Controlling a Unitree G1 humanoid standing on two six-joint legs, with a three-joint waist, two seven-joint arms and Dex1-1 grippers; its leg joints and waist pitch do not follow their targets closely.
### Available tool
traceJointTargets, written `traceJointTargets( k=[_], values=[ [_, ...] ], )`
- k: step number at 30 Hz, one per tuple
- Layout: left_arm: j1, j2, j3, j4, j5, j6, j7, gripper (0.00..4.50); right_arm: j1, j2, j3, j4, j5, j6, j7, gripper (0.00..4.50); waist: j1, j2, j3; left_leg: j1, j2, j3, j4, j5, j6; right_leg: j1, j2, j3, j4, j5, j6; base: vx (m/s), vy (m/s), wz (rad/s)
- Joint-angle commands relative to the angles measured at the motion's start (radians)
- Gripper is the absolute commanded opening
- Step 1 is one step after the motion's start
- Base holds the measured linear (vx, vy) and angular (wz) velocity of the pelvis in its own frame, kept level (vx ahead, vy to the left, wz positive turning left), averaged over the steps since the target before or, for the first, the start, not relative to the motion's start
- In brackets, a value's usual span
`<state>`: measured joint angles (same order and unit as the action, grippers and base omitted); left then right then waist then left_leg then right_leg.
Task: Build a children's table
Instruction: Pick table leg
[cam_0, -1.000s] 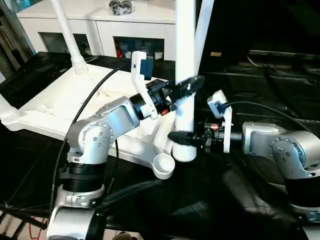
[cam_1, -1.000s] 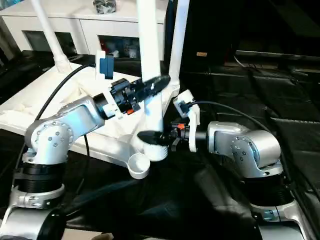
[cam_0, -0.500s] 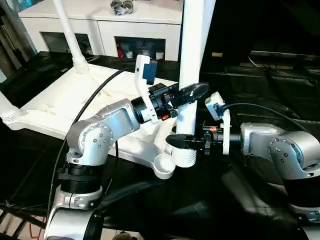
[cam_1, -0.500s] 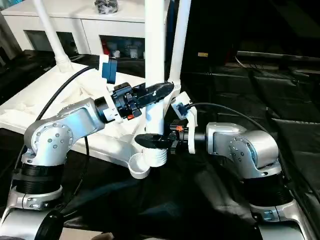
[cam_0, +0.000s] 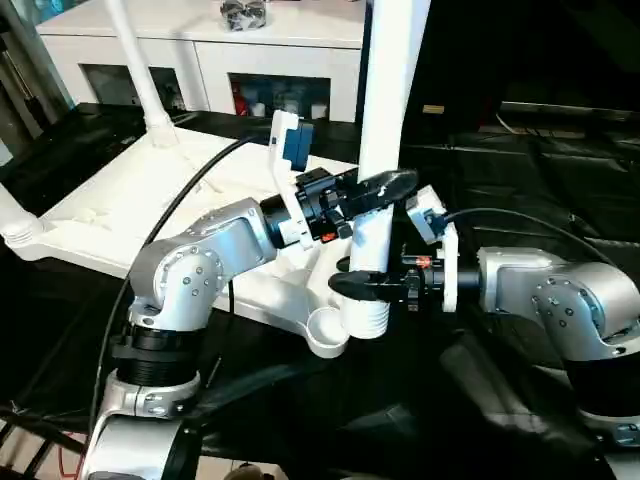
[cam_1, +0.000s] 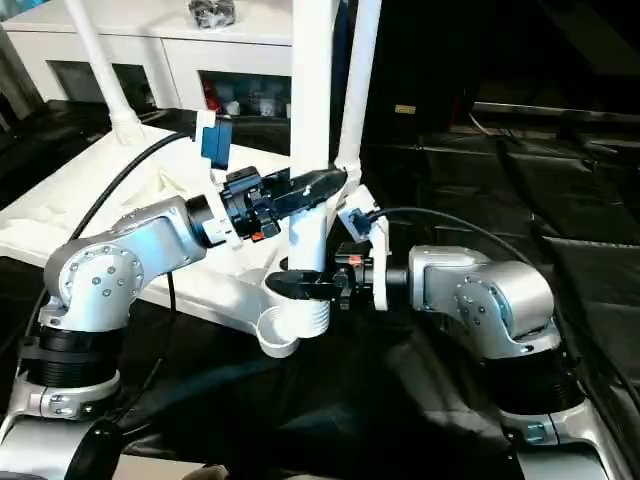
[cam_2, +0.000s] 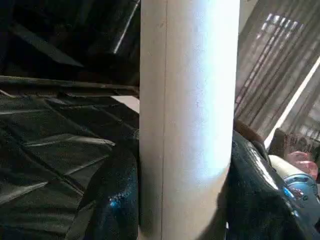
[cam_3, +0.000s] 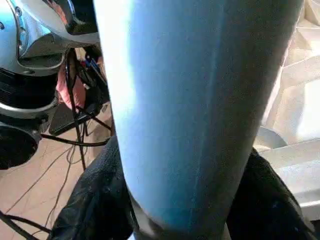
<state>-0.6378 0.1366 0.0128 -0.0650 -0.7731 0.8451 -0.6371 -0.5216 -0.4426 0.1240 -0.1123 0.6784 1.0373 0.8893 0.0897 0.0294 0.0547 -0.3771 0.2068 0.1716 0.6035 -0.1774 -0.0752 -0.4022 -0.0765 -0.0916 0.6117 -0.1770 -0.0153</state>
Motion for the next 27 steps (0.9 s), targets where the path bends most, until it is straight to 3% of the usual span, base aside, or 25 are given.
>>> traceJointTargets(
  k=[1,2,5,8,12,13,15,20,22,23,24,25,27],
  values=[
    [0.005,-0.006,0.0,-0.024,-0.021,0.012,-0.001,2.21,0.002,0.001,-0.024,0.004,-0.003,-0.014,-0.018,1.95,0.002,-0.022,-0.077,0.005,0.013,0.002,-0.054,-0.078,0.022,0.064,-0.054,0.05,-0.071,-0.215,-0.136,0.0,0.0,0.0],
    [0.005,-0.006,0.008,-0.026,-0.027,0.012,0.002,2.56,0.004,0.004,-0.025,0.003,-0.003,-0.014,-0.021,1.94,0.003,-0.019,-0.078,0.005,0.013,0.002,-0.054,-0.077,0.023,0.064,-0.054,0.049,-0.071,-0.214,-0.136,0.0,0.0,0.0],
    [0.019,0.001,0.016,-0.052,-0.018,-0.031,-0.008,2.58,0.011,0.02,-0.038,0.008,-0.004,-0.029,-0.04,1.93,0.004,-0.015,-0.078,0.005,0.013,0.0,-0.054,-0.081,0.021,0.063,-0.054,0.049,-0.071,-0.209,-0.139,0.0,0.0,0.0],
    [0.046,-0.014,0.052,-0.07,-0.021,-0.093,-0.005,2.75,0.022,0.055,-0.066,0.015,-0.008,-0.065,-0.076,1.93,0.002,-0.018,-0.079,0.003,0.014,-0.001,-0.055,-0.079,0.02,0.064,-0.055,0.048,-0.07,-0.199,-0.14,0.0,0.0,0.0],
    [0.091,-0.015,0.097,-0.102,-0.037,-0.152,-0.041,2.75,0.033,0.14,-0.139,0.03,-0.005,-0.155,-0.161,1.93,0.0,-0.025,-0.077,0.007,0.016,0.002,-0.058,-0.091,0.012,0.058,-0.057,0.049,-0.074,-0.235,-0.133,0.0,0.0,0.0],
    [0.106,0.0,0.101,-0.109,-0.044,-0.149,-0.06,2.75,0.032,0.164,-0.162,0.036,-0.001,-0.176,-0.187,1.93,0.0,-0.021,-0.076,0.008,0.015,0.001,-0.059,-0.097,0.008,0.057,-0.057,0.049,-0.073,-0.247,-0.131,0.0,0.0,0.0],
    [0.136,0.05,0.084,-0.119,-0.038,-0.149,-0.129,2.75,0.023,0.193,-0.19,0.058,-0.004,-0.205,-0.231,1.92,-0.002,-0.014,-0.074,0.011,0.015,0.0,-0.064,-0.12,0.0,0.052,-0.056,0.048,-0.076,-0.272,-0.121,0.0,0.0,0.0],
    [0.159,0.136,0.032,-0.106,0.021,-0.165,-0.195,2.75,0.017,0.203,-0.201,0.084,-0.034,-0.232,-0.272,1.91,-0.003,-0.015,-0.074,0.019,0.015,-0.002,-0.069,-0.147,-0.019,0.051,-0.051,0.05,-0.074,-0.255,-0.114,0.0,0.0,0.0],
    [0.184,0.33,-0.175,-0.042,0.278,-0.306,-0.308,2.75,0.025,0.185,-0.171,0.105,-0.112,-0.287,-0.3,1.91,-0.01,-0.022,-0.07,0.015,0.012,-0.001,-0.073,-0.155,-0.02,0.052,-0.05,0.052,-0.076,-0.284,-0.082,0.0,0.0,0.0],
    [0.193,0.429,-0.29,0.013,0.429,-0.4,-0.371,2.75,0.033,0.174,-0.149,0.114,-0.156,-0.318,-0.307,1.91,-0.001,-0.021,-0.068,0.016,0.013,-0.01,-0.077,-0.161,-0.013,0.049,-0.052,0.05,-0.09,-0.327,-0.052,0.0,0.0,0.0],
    [0.193,0.458,-0.325,0.039,0.476,-0.43,-0.395,2.75,0.037,0.171,-0.141,0.115,-0.168,-0.327,-0.307,1.91,-0.01,-0.021,-0.064,0.019,0.01,-0.005,-0.079,-0.189,-0.024,0.045,-0.05,0.055,-0.088,-0.373,-0.018,0.0,0.0,0.0],
    [0.193,0.458,-0.325,0.039,0.476,-0.43,-0.395,2.75,0.037,0.171,-0.141,0.115,-0.168,-0.327,-0.307,1.91,-0.014,-0.017,-0.067,0.02,0.01,-0.004,-0.079,-0.192,-0.041,0.05,-0.054,0.056,-0.088,-0.395,-0.003,0.0,0.0,0.0],
    [0.175,0.518,-0.387,0.115,0.556,-0.498,-0.467,2.75,0.048,0.162,-0.134,0.116,-0.183,-0.34,-0.309,1.91,-0.012,0.001,-0.071,0.026,0.012,-0.005,-0.078,-0.185,-0.053,0.045,-0.054,0.057,-0.084,-0.354,-0.036,0.0,0.0,0.0]
  ],
)
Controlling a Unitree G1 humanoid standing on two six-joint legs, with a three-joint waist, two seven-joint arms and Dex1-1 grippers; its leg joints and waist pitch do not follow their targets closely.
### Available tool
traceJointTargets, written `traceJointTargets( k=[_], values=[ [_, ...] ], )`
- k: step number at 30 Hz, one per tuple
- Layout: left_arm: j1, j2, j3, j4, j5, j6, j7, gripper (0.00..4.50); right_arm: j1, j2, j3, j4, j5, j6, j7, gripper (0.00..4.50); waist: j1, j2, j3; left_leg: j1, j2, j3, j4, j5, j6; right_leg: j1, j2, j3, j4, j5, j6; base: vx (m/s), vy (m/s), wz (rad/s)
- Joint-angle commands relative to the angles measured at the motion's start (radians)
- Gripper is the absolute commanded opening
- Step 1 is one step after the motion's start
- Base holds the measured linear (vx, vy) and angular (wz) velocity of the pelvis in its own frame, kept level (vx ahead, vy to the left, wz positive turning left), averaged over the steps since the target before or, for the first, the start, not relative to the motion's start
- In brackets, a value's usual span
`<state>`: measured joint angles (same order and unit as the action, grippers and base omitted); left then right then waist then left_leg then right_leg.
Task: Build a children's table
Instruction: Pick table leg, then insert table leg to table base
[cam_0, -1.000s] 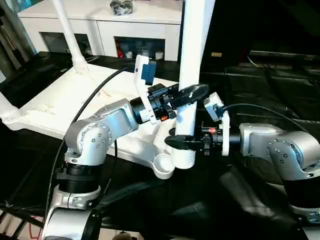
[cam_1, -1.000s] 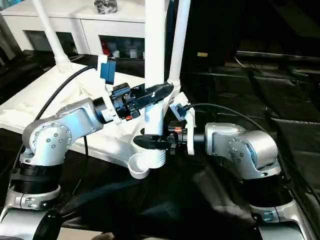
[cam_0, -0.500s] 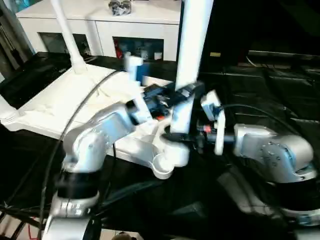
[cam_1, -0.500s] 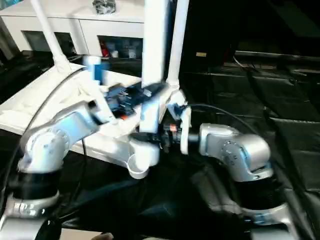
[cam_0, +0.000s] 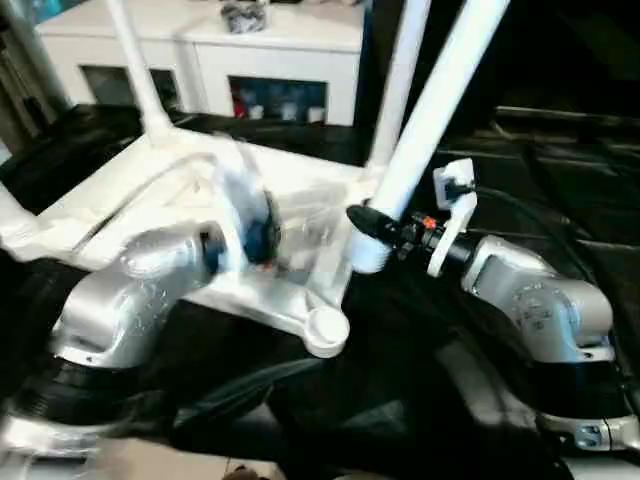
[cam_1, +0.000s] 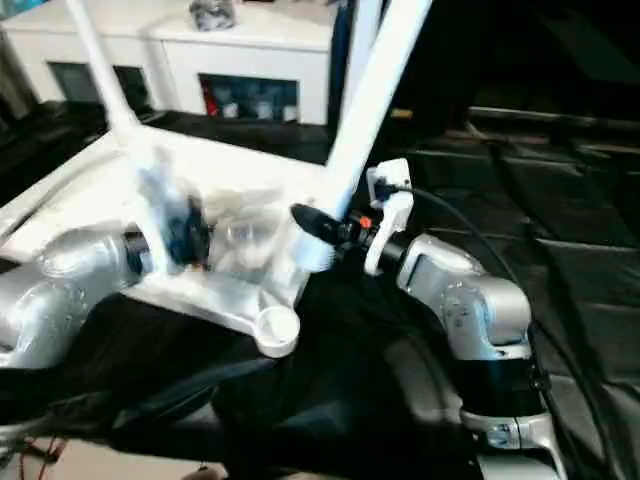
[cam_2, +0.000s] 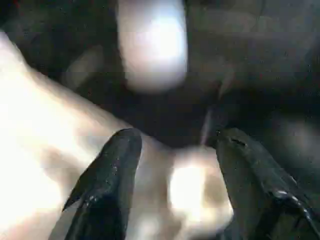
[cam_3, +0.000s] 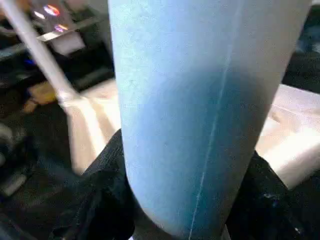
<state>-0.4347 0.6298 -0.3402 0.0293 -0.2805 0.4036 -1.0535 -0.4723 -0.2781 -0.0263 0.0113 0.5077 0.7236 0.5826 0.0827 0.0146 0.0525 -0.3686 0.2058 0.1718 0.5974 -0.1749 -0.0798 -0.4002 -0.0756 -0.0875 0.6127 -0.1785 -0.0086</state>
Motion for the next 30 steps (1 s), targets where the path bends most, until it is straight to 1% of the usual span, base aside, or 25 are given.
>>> traceJointTargets(
  k=[1,2,3,4,5,6,7,8,9,10,11,12,13,15,17,18,20,21,23,24,25,27,28,29,30],
  values=[
    [-0.038,0.04,-0.049,0.043,0.084,-0.073,-0.075,2.75,0.002,-0.011,0.021,-0.006,-0.018,-0.032,-0.001,1.91,-0.006,0.013,-0.071,0.017,0.015,-0.006,-0.072,-0.186,-0.051,0.045,-0.054,0.052,-0.079,-0.299,-0.07,0.0,0.0,0.0],
    [-0.038,0.04,-0.049,0.043,0.084,-0.073,-0.075,2.75,0.002,-0.011,0.021,-0.006,-0.018,-0.032,-0.001,1.91,-0.007,0.011,-0.072,0.018,0.016,-0.006,-0.072,-0.188,-0.052,0.045,-0.053,0.052,-0.077,-0.273,-0.085,0.0,0.0,0.0],
    [-0.054,0.056,-0.065,0.07,0.104,-0.095,-0.103,2.75,0.006,-0.023,0.028,-0.005,-0.024,-0.038,0.004,1.91,-0.008,0.012,-0.071,0.017,0.016,-0.006,-0.072,-0.194,-0.053,0.047,-0.054,0.053,-0.071,-0.237,-0.115,0.0,0.0,0.0],
    [-0.061,0.06,-0.07,0.083,0.113,-0.107,-0.11,2.75,0.008,-0.027,0.031,-0.006,-0.026,-0.04,0.006,1.91,-0.007,0.013,-0.072,0.021,0.016,-0.003,-0.07,-0.201,-0.051,0.046,-0.053,0.053,-0.07,-0.22,-0.136,0.0,0.0,0.0],
    [-0.066,0.062,-0.074,0.093,0.119,-0.115,-0.114,2.75,0.01,-0.029,0.033,-0.007,-0.027,-0.04,0.007,1.91,-0.006,0.015,-0.072,0.021,0.015,-0.003,-0.07,-0.202,-0.048,0.047,-0.054,0.053,-0.069,-0.215,-0.143,0.0,0.0,0.0],
    [-0.08,0.07,-0.088,0.12,0.134,-0.146,-0.121,2.47,0.014,-0.032,0.037,-0.009,-0.033,-0.045,0.011,1.91,-0.006,0.012,-0.072,0.017,0.015,-0.003,-0.069,-0.199,-0.046,0.05,-0.055,0.053,-0.067,-0.202,-0.153,0.0,0.0,0.0],
    [-0.094,0.074,-0.103,0.155,0.156,-0.183,-0.135,2.4,0.018,-0.033,0.041,-0.009,-0.043,-0.052,0.015,1.91,-0.006,0.016,-0.07,0.017,0.013,-0.003,-0.069,-0.207,-0.044,0.05,-0.055,0.053,-0.07,-0.221,-0.152,0.0,0.0,0.0],
    [-0.115,0.066,-0.117,0.209,0.192,-0.228,-0.121,2.4,0.022,-0.034,0.046,-0.014,-0.051,-0.057,0.016,1.91,-0.008,0.016,-0.071,0.017,0.012,-0.002,-0.068,-0.21,-0.045,0.05,-0.054,0.053,-0.071,-0.226,-0.148,0.0,0.0,0.0],
    [-0.131,0.057,-0.125,0.255,0.221,-0.266,-0.115,2.27,0.025,-0.034,0.048,-0.016,-0.057,-0.061,0.018,1.91,-0.008,0.013,-0.071,0.017,0.012,-0.003,-0.068,-0.215,-0.046,0.051,-0.055,0.054,-0.071,-0.232,-0.144,0.0,0.0,0.0],
    [-0.144,0.043,-0.127,0.291,0.237,-0.289,-0.105,2.27,0.027,-0.035,0.049,-0.021,-0.057,-0.059,0.021,1.91,-0.009,0.012,-0.071,0.014,0.011,-0.003,-0.068,-0.212,-0.044,0.053,-0.055,0.053,-0.074,-0.24,-0.139,0.0,0.0,0.0],
    [-0.158,0.027,-0.127,0.329,0.253,-0.313,-0.095,2.12,0.028,-0.037,0.051,-0.025,-0.054,-0.058,0.023,1.91,-0.01,0.016,-0.072,0.016,0.012,-0.003,-0.067,-0.215,-0.045,0.052,-0.056,0.054,-0.076,-0.242,-0.137,0.0,0.0,0.0],
    [-0.166,0.018,-0.131,0.35,0.258,-0.319,-0.103,1.95,0.028,-0.039,0.052,-0.024,-0.055,-0.059,0.024,1.91,-0.008,0.024,-0.074,0.019,0.014,-0.005,-0.067,-0.221,-0.049,0.052,-0.058,0.053,-0.073,-0.241,-0.141,0.0,0.0,0.0],
    [-0.172,0.013,-0.143,0.369,0.267,-0.327,-0.111,1.9,0.029,-0.043,0.054,-0.023,-0.055,-0.059,0.027,1.91,-0.009,0.02,-0.074,0.017,0.015,-0.006,-0.068,-0.222,-0.049,0.054,-0.058,0.053,-0.073,-0.232,-0.149,0.0,0.0,0.0],
    [-0.184,0.008,-0.164,0.404,0.285,-0.347,-0.135,1.83,0.032,-0.05,0.06,-0.022,-0.056,-0.063,0.03,1.91,-0.01,0.017,-0.074,0.015,0.014,-0.005,-0.067,-0.222,-0.045,0.055,-0.058,0.053,-0.072,-0.226,-0.156,0.0,0.0,0.0],
    [-0.191,0.006,-0.169,0.424,0.292,-0.361,-0.141,1.57,0.035,-0.05,0.062,-0.023,-0.06,-0.064,0.032,1.91,-0.012,0.019,-0.073,0.015,0.014,-0.005,-0.067,-0.225,-0.041,0.054,-0.059,0.053,-0.074,-0.233,-0.16,0.0,0.0,0.0],
    [-0.198,0.004,-0.176,0.448,0.3,-0.378,-0.146,1.48,0.037,-0.048,0.063,-0.025,-0.063,-0.066,0.033,1.91,-0.013,0.02,-0.075,0.015,0.016,-0.006,-0.066,-0.224,-0.043,0.055,-0.06,0.053,-0.071,-0.227,-0.165,0.0,0.0,0.0],
    [-0.219,-0.007,-0.184,0.512,0.32,-0.419,-0.166,1.38,0.042,-0.044,0.066,-0.028,-0.072,-0.068,0.034,1.91,-0.017,0.02,-0.072,0.014,0.012,-0.005,-0.066,-0.231,-0.037,0.053,-0.058,0.051,-0.077,-0.241,-0.165,0.0,0.0,0.0],
    [-0.228,-0.013,-0.183,0.538,0.331,-0.436,-0.171,1.26,0.043,-0.043,0.068,-0.03,-0.073,-0.067,0.034,1.91,-0.019,0.02,-0.073,0.015,0.013,-0.006,-0.066,-0.233,-0.039,0.054,-0.058,0.052,-0.077,-0.243,-0.166,0.0,0.0,0.0],
    [-0.242,-0.022,-0.181,0.572,0.34,-0.452,-0.175,1.03,0.041,-0.045,0.069,-0.032,-0.071,-0.066,0.033,1.91,-0.021,0.029,-0.073,0.016,0.016,-0.009,-0.067,-0.243,-0.043,0.055,-0.061,0.051,-0.074,-0.243,-0.172,0.0,0.0,0.0],
    [-0.259,-0.037,-0.176,0.602,0.34,-0.453,-0.176,0.96,0.039,-0.05,0.068,-0.033,-0.068,-0.066,0.032,1.91,-0.023,0.022,-0.073,0.016,0.014,-0.007,-0.066,-0.247,-0.04,0.055,-0.06,0.051,-0.077,-0.243,-0.173,0.0,0.0,0.0],
    [-0.262,-0.04,-0.175,0.607,0.338,-0.452,-0.179,0.9,0.038,-0.051,0.067,-0.032,-0.068,-0.066,0.033,1.91,-0.021,0.026,-0.074,0.017,0.015,-0.007,-0.066,-0.242,-0.039,0.055,-0.06,0.052,-0.077,-0.234,-0.178,0.0,0.0,0.0],
    [-0.267,-0.049,-0.169,0.608,0.324,-0.435,-0.193,0.7,0.037,-0.055,0.065,-0.031,-0.067,-0.067,0.035,1.91,-0.02,0.022,-0.075,0.013,0.015,-0.007,-0.065,-0.228,-0.034,0.059,-0.062,0.052,-0.072,-0.219,-0.187,0.0,0.0,0.0],
    [-0.267,-0.055,-0.161,0.6,0.309,-0.398,-0.204,0.65,0.039,-0.058,0.063,-0.031,-0.068,-0.067,0.037,1.91,-0.02,0.023,-0.075,0.013,0.015,-0.007,-0.065,-0.223,-0.031,0.059,-0.062,0.052,-0.072,-0.217,-0.189,0.0,0.0,0.0],
    [-0.267,-0.063,-0.147,0.575,0.281,-0.308,-0.225,0.61,0.044,-0.058,0.062,-0.032,-0.072,-0.069,0.039,1.91,-0.019,0.024,-0.075,0.013,0.016,-0.006,-0.064,-0.216,-0.028,0.058,-0.063,0.052,-0.071,-0.215,-0.194,0.0,0.0,0.0],
    [-0.265,-0.067,-0.139,0.56,0.264,-0.254,-0.241,0.55,0.048,-0.057,0.063,-0.033,-0.077,-0.071,0.039,1.91,-0.022,0.026,-0.076,0.012,0.017,-0.006,-0.065,-0.207,-0.03,0.06,-0.063,0.053,-0.067,-0.198,-0.203,0.0,0.0,0.0]
  ],
)
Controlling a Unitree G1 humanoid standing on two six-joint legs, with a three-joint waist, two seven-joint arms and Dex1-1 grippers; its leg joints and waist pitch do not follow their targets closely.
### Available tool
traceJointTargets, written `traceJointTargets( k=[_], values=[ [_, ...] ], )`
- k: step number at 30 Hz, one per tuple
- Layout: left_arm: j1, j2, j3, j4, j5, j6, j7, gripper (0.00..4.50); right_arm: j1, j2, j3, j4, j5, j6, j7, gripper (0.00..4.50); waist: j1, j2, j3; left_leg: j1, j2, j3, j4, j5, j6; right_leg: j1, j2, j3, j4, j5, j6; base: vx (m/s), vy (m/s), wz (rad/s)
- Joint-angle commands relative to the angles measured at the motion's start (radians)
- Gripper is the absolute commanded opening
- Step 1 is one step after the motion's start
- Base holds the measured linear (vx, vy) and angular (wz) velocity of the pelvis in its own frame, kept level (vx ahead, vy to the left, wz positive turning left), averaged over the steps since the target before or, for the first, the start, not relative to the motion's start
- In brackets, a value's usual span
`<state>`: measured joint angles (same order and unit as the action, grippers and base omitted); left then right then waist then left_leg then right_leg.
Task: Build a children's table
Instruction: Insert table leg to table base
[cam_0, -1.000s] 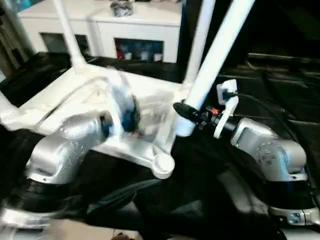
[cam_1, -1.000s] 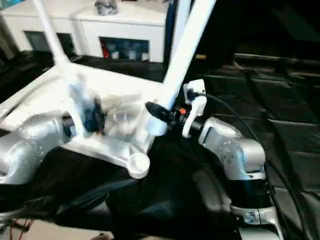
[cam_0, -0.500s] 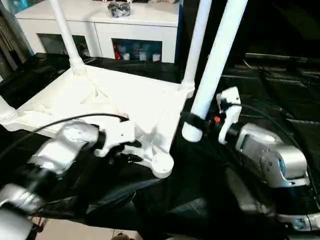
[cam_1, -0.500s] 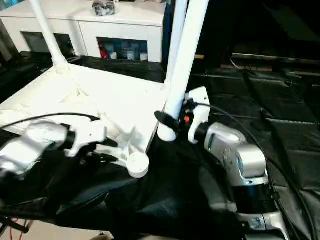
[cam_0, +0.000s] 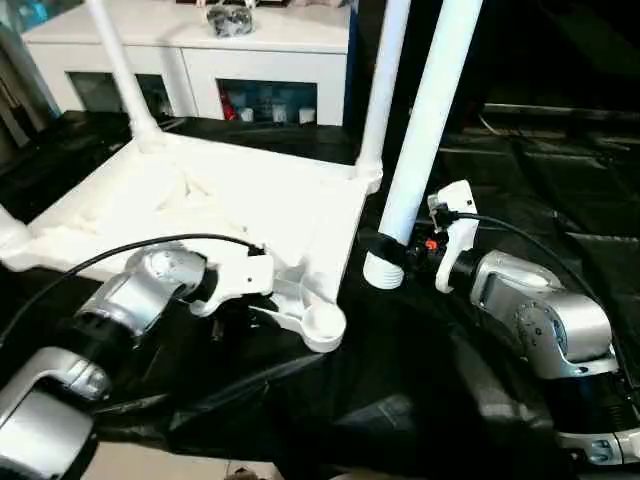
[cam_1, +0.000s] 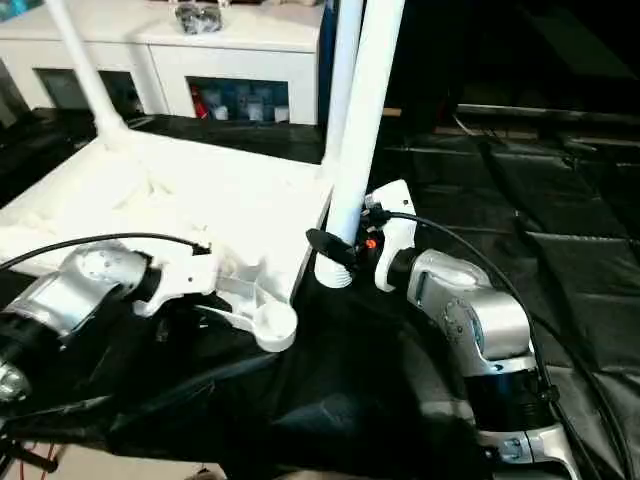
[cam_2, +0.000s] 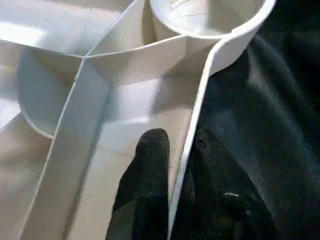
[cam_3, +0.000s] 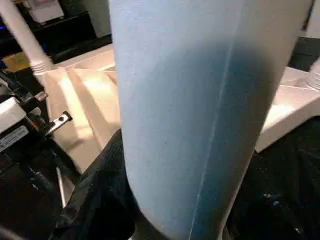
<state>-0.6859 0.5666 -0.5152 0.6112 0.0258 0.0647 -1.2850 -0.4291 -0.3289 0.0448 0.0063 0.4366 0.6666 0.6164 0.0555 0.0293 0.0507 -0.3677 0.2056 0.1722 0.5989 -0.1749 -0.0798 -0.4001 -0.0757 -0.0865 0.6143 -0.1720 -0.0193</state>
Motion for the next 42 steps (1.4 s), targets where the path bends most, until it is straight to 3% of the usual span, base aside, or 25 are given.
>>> traceJointTargets(
  k=[1,6,8,10,12,15,18,20,22,26,29,33,34,37,38,39,42],
  values=[
    [-0.014,-0.014,0.046,-0.028,-0.049,0.127,-0.001,0.47,0.008,-0.005,-0.008,-0.03,-0.009,-0.014,0.004,1.91,0.002,0.01,-0.075,0.008,0.016,-0.006,-0.065,-0.193,-0.027,0.062,-0.062,0.051,-0.065,-0.182,-0.201,0.0,0.0,0.0],
    [-0.003,-0.087,0.099,-0.042,-0.046,0.278,0.146,0.2,0.004,-0.002,-0.011,-0.031,-0.007,-0.003,-0.008,1.91,-0.005,0.01,-0.073,0.006,0.013,-0.005,-0.061,-0.191,-0.006,0.065,-0.06,0.048,-0.07,-0.184,-0.212,0.0,0.0,0.0],
    [0.022,-0.129,0.125,-0.091,-0.063,0.348,0.21,0.15,0.002,0.002,-0.018,-0.021,-0.008,-0.001,-0.021,1.91,-0.01,0.004,-0.073,0.005,0.013,-0.005,-0.061,-0.193,-0.002,0.067,-0.06,0.048,-0.072,-0.202,-0.208,0.0,0.0,0.0],
    [0.042,-0.153,0.137,-0.131,-0.061,0.379,0.256,0.13,0.004,0.011,-0.023,-0.014,-0.006,0.003,-0.036,1.91,-0.012,-0.004,-0.073,0.0,0.012,-0.005,-0.06,-0.169,0.011,0.068,-0.06,0.047,-0.075,-0.229,-0.195,0.0,0.0,0.0],
    [0.055,-0.163,0.142,-0.151,-0.056,0.384,0.282,0.08,0.006,0.017,-0.023,-0.008,-0.009,0.003,-0.045,1.91,-0.013,0.0,-0.073,0.0,0.012,-0.005,-0.059,-0.163,0.019,0.065,-0.059,0.046,-0.078,-0.24,-0.186,0.0,0.0,0.0],
    [0.095,-0.179,0.144,-0.212,-0.048,0.402,0.311,0.01,0.012,0.027,-0.015,-0.001,-0.026,0.002,-0.06,1.91,-0.015,-0.006,-0.074,-0.002,0.012,-0.004,-0.058,-0.143,0.028,0.064,-0.056,0.047,-0.074,-0.216,-0.185,0.0,0.0,0.0],
    [0.163,-0.192,0.136,-0.315,-0.03,0.412,0.344,0.0,0.009,0.034,-0.013,0.011,-0.034,0.013,-0.085,1.91,-0.014,-0.003,-0.07,0.005,0.014,-0.003,-0.06,-0.168,0.029,0.056,-0.055,0.047,-0.082,-0.259,-0.177,0.0,0.0,0.0],
    [0.18,-0.192,0.131,-0.342,-0.03,0.393,0.348,0.0,0.003,0.034,-0.018,0.021,-0.035,0.014,-0.092,1.91,-0.013,0.0,-0.068,0.009,0.015,-0.003,-0.061,-0.19,0.023,0.052,-0.055,0.046,-0.087,-0.294,-0.166,0.0,0.0,0.0],
    [0.198,-0.182,0.124,-0.363,-0.035,0.351,0.337,0.0,-0.002,0.035,-0.02,0.029,-0.038,0.0,-0.089,1.91,-0.01,-0.005,-0.067,0.008,0.014,-0.003,-0.063,-0.204,0.019,0.052,-0.055,0.046,-0.09,-0.319,-0.15,0.0,0.0,0.0],
    [0.227,-0.181,0.147,-0.373,-0.076,0.254,0.306,0.0,-0.007,0.034,0.001,0.04,-0.056,-0.035,-0.067,1.91,-0.009,-0.003,-0.069,0.006,0.013,-0.005,-0.063,-0.198,0.015,0.052,-0.056,0.047,-0.088,-0.307,-0.142,0.0,0.0,0.0],
    [0.245,-0.198,0.19,-0.372,-0.118,0.268,0.296,0.0,-0.007,0.026,0.036,0.049,-0.068,-0.055,-0.037,1.91,-0.009,-0.004,-0.069,0.004,0.013,-0.003,-0.063,-0.19,0.019,0.053,-0.057,0.048,-0.085,-0.29,-0.15,0.0,0.0,0.0],
    [0.252,-0.187,0.191,-0.338,-0.109,0.227,0.292,0.0,-0.02,0.027,0.066,0.067,-0.085,-0.071,-0.016,1.91,-0.011,-0.002,-0.069,0.005,0.014,-0.003,-0.064,-0.194,0.022,0.052,-0.055,0.048,-0.083,-0.271,-0.156,0.0,0.0,0.0],
    [0.252,-0.183,0.187,-0.325,-0.099,0.215,0.299,0.0,-0.026,0.03,0.068,0.073,-0.089,-0.072,-0.013,1.91,-0.012,-0.012,-0.068,0.004,0.013,-0.002,-0.064,-0.196,0.024,0.053,-0.055,0.049,-0.085,-0.282,-0.153,0.0,0.0,0.0],
    [0.254,-0.165,0.179,-0.311,-0.088,0.206,0.283,0.0,-0.036,0.035,0.072,0.084,-0.097,-0.079,-0.007,1.91,-0.01,-0.007,-0.066,0.004,0.014,-0.003,-0.065,-0.202,0.019,0.052,-0.058,0.049,-0.086,-0.313,-0.143,0.0,0.0,0.0],
    [0.256,-0.159,0.178,-0.313,-0.085,0.206,0.275,0.45,-0.038,0.036,0.073,0.088,-0.099,-0.082,-0.005,1.91,-0.01,-0.009,-0.066,0.005,0.014,-0.003,-0.065,-0.206,0.018,0.051,-0.057,0.049,-0.088,-0.32,-0.14,0.0,0.0,0.0],
    [0.258,-0.154,0.179,-0.312,-0.08,0.203,0.272,0.57,-0.041,0.035,0.075,0.092,-0.1,-0.086,-0.004,1.91,-0.012,-0.008,-0.065,0.005,0.013,-0.004,-0.066,-0.209,0.017,0.051,-0.058,0.049,-0.088,-0.333,-0.134,0.0,0.0,0.0],
    [0.26,-0.142,0.179,-0.312,-0.075,0.212,0.259,0.57,-0.047,0.034,0.079,0.104,-0.101,-0.096,-0.001,1.91,-0.013,-0.006,-0.066,0.007,0.014,-0.004,-0.065,-0.211,0.017,0.048,-0.058,0.049,-0.089,-0.34,-0.133,0.0,0.0,0.0]
  ],
)
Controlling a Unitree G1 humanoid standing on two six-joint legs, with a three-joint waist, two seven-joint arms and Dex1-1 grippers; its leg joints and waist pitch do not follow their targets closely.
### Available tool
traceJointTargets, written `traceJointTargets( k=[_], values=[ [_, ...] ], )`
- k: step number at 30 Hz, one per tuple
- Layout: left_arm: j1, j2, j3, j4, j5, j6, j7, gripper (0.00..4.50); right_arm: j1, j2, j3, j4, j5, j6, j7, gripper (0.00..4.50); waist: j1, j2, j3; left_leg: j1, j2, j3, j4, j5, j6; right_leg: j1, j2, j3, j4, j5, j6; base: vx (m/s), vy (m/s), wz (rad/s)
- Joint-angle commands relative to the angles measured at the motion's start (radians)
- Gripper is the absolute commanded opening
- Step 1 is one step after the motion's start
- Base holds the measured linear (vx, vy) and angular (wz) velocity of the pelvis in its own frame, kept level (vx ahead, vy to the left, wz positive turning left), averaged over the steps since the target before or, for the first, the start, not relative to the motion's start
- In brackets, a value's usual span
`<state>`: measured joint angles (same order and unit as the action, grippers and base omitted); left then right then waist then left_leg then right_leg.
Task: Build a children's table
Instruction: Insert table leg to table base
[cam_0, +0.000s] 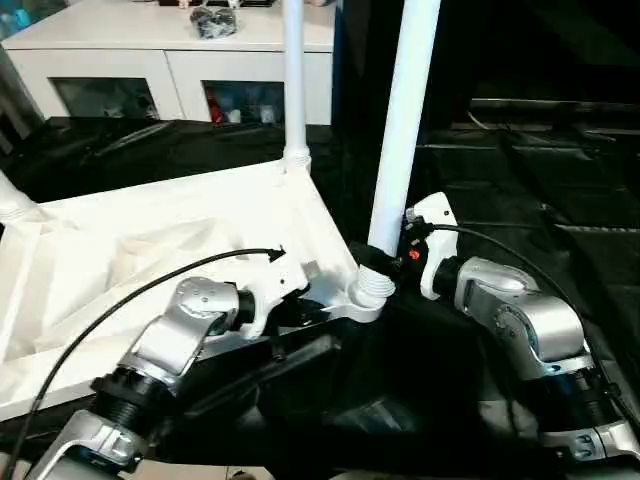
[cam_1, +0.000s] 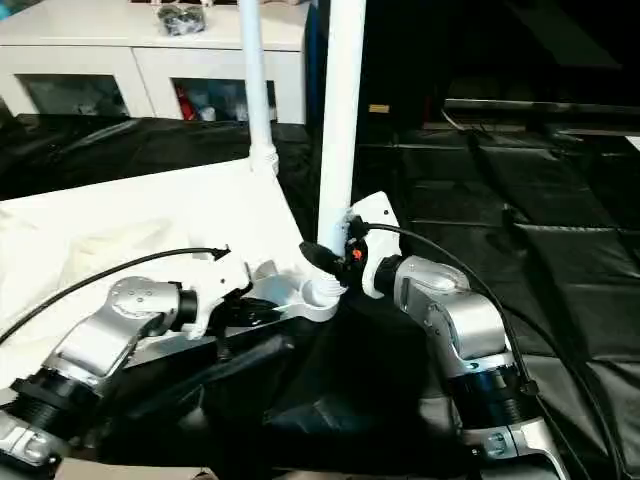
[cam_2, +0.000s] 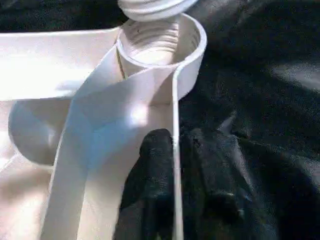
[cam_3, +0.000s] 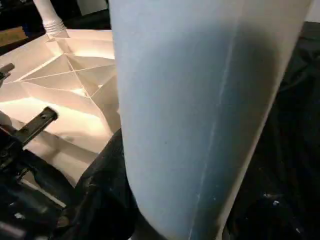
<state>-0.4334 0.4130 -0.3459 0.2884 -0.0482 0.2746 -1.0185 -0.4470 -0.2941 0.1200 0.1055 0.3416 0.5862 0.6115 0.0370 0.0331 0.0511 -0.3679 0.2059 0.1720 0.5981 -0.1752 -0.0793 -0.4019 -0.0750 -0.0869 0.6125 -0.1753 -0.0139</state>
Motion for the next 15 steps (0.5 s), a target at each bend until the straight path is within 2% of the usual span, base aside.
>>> traceJointTargets(
  k=[1,10,12,14,15],
  values=[
    [0.007,0.016,0.008,0.013,0.002,-0.004,-0.01,0.57,-0.03,-0.001,0.006,0.009,-0.009,-0.019,0.006,1.91,0.005,-0.01,-0.066,0.008,0.015,-0.004,-0.065,-0.212,0.016,0.05,-0.058,0.049,-0.087,-0.334,-0.14,0.0,0.0,0.0],
    [-0.006,0.015,0.039,0.076,-0.022,-0.027,-0.02,0.57,-0.036,0.012,0.016,0.032,-0.021,-0.038,0.027,1.91,0.003,-0.012,-0.066,0.006,0.014,-0.003,-0.066,-0.213,0.013,0.051,-0.058,0.05,-0.085,-0.316,-0.148,0.0,0.0,0.0],
    [-0.007,0.008,0.04,0.089,-0.025,-0.04,-0.018,0.2,-0.038,0.015,0.019,0.046,-0.023,-0.047,0.033,1.91,0.004,-0.011,-0.067,0.007,0.014,-0.003,-0.065,-0.219,0.014,0.05,-0.06,0.05,-0.086,-0.322,-0.151,0.0,0.0,0.0],
    [-0.008,0.004,0.038,0.101,-0.023,-0.052,-0.019,0.2,-0.038,0.018,0.02,0.056,-0.029,-0.052,0.038,1.91,0.003,-0.011,-0.065,0.008,0.015,-0.003,-0.066,-0.227,0.014,0.049,-0.059,0.05,-0.087,-0.332,-0.149,0.0,0.0,0.0],
    [-0.005,0.002,0.03,0.109,-0.016,-0.059,-0.022,0.07,-0.037,0.021,0.022,0.071,-0.034,-0.059,0.043,1.91,0.003,-0.015,-0.065,0.008,0.015,-0.003,-0.066,-0.227,0.014,0.049,-0.059,0.05,-0.087,-0.337,-0.148,0.0,0.0,0.0]
  ],
)
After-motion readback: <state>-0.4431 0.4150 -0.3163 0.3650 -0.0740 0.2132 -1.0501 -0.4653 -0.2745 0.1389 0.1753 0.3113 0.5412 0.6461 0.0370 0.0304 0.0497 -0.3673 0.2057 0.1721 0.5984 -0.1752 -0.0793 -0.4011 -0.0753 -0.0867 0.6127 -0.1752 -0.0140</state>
